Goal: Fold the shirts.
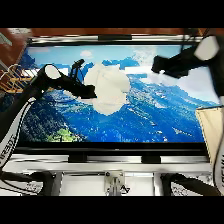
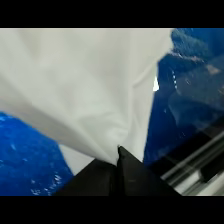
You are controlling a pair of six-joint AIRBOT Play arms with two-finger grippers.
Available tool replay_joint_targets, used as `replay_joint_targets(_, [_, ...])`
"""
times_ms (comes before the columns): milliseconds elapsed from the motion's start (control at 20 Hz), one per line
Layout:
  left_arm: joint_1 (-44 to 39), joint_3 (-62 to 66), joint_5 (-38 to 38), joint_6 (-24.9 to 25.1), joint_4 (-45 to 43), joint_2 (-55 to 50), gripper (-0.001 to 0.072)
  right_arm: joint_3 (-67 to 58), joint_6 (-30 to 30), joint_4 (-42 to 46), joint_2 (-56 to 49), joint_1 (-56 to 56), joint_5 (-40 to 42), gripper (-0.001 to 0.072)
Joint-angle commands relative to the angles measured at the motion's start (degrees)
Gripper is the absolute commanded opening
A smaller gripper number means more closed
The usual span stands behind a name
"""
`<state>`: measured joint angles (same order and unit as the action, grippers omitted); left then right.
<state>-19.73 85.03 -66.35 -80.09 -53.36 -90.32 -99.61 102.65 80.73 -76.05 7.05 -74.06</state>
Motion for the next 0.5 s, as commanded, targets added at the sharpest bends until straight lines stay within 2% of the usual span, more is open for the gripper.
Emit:
replay_joint_targets(0, [-11.3, -3.6, 2.0, -2.6, 3.7, 4.2, 0.0046, -4.6, 1.9, 0.9, 8.0, -5.9, -0.8, 0.0632])
replay_joint_targets(150, [-24.0, -4.7, 18.0, -4.3, 9.6, 2.2, 0.0046, -5.0, 1.9, 1.1, 13.5, -9.0, -3.2, 0.0632])
replay_joint_targets(250, [-28.4, -4.7, 27.3, -6.6, 16.0, 0.7, 0.0046, -5.0, 1.9, 3.1, 15.8, -9.9, -6.3, 0.0632])
replay_joint_targets(350, [-29.7, -4.2, 30.1, -5.6, 21.0, -0.2, 0.005, -5.0, 1.9, 6.6, 17.1, -9.9, -8.6, 0.0632])
replay_joint_targets(400, [-29.4, -3.5, 28.9, -2.7, 21.0, -0.2, 0.0173, -5.0, 1.9, 8.2, 17.3, -9.9, -9.4, 0.0632])
replay_joint_targets(450, [-28.2, -2.3, 25.5, 0.0, 20.8, -0.1, 0.0532, -5.0, 1.8, 9.5, 17.4, -9.9, -9.9, 0.0632])
